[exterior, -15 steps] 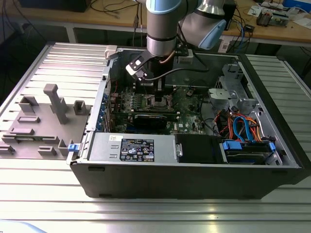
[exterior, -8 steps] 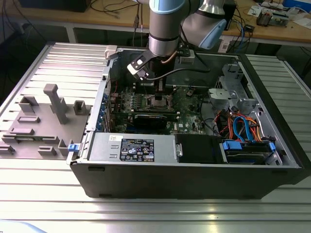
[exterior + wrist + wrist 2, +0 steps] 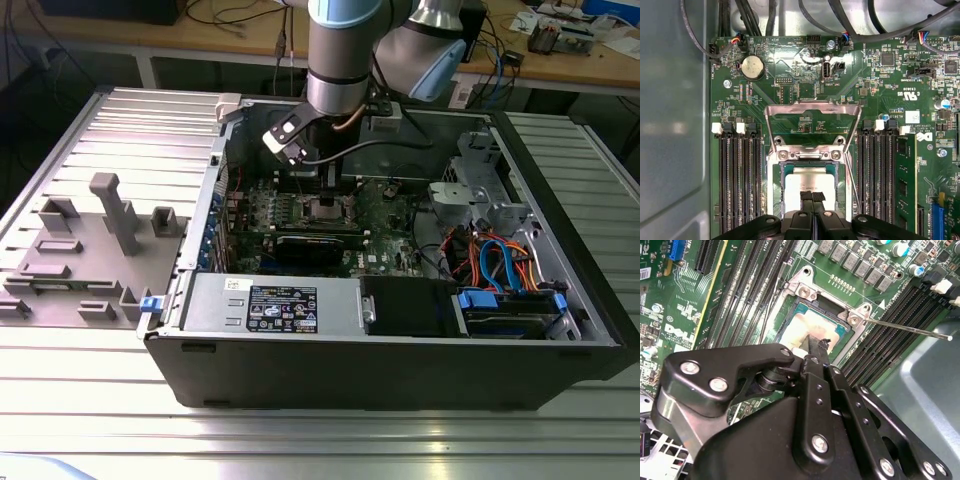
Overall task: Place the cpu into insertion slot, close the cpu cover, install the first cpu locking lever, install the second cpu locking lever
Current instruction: 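Close the cpu cover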
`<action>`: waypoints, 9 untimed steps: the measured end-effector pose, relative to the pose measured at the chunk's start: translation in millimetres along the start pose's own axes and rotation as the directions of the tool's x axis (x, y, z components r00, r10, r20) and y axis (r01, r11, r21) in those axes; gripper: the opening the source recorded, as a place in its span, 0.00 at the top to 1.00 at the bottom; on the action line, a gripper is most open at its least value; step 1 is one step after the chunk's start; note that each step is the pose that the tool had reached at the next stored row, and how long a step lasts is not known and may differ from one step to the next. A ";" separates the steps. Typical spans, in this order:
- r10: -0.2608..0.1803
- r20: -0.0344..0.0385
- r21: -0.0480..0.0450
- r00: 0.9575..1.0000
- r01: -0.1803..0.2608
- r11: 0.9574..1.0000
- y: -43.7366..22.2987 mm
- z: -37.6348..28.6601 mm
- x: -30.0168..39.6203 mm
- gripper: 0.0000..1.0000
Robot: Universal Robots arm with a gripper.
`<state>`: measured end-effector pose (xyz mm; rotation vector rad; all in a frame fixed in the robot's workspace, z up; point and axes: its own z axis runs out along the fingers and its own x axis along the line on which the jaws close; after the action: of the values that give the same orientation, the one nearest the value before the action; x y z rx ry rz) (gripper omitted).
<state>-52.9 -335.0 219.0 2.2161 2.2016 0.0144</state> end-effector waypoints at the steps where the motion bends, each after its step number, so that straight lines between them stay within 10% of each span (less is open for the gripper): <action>1: 0.000 0.000 0.000 1.000 0.000 1.000 0.0 -0.1 0.0 0.89; 9: 0.000 0.000 0.000 1.000 0.000 1.000 0.1 -4.0 0.0 0.89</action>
<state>-52.9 -335.0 223.1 2.2161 2.2016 0.0143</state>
